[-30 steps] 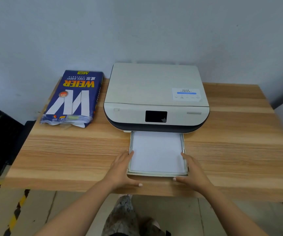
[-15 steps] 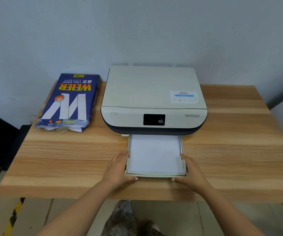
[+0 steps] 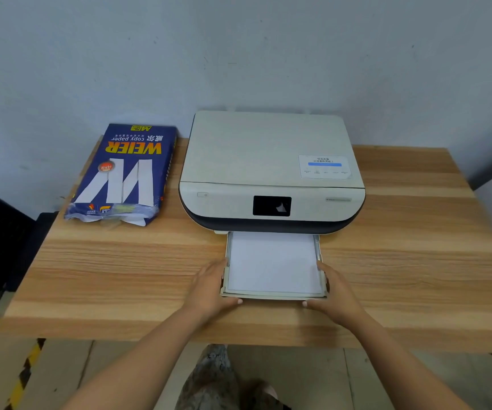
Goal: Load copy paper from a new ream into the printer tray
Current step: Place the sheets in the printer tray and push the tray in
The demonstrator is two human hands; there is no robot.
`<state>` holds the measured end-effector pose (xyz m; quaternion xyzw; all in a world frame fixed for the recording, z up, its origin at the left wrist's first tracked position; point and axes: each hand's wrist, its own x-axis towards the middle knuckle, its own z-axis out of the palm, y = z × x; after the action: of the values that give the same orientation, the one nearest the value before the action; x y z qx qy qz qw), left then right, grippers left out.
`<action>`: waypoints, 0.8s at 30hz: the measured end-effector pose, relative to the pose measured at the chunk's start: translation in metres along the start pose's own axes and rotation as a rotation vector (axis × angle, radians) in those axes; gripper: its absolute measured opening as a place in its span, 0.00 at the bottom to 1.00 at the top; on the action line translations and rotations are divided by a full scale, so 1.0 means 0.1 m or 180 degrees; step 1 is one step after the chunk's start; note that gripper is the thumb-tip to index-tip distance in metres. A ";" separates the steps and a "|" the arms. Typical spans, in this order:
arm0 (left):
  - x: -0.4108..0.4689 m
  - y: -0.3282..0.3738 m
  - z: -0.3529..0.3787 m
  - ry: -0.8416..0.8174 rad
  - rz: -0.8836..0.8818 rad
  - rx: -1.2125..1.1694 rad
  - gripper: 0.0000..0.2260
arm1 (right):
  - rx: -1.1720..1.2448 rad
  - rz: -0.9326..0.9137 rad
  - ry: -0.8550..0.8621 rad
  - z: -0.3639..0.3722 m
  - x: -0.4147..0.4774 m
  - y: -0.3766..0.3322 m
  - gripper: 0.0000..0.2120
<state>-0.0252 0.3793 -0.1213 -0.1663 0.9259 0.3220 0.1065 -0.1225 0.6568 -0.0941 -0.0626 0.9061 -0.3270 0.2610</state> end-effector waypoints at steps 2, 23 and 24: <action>0.05 0.03 -0.03 -0.0031 -0.0029 -0.0031 0.45 | 0.0028 0.0003 -0.0013 -0.02 0.04 -0.04 0.49; 0.36 0.29 -0.22 0.0733 -0.0657 0.0381 0.30 | 0.0283 0.0363 0.0717 -0.07 0.45 -0.26 0.42; 0.37 0.31 -0.23 0.0784 -0.0769 0.0501 0.30 | 0.0158 0.0446 0.0825 -0.05 0.46 -0.27 0.41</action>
<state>-0.0728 0.3790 -0.0970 -0.3055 0.9276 0.2107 0.0430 -0.1661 0.6259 -0.0941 0.0501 0.9260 -0.3356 0.1654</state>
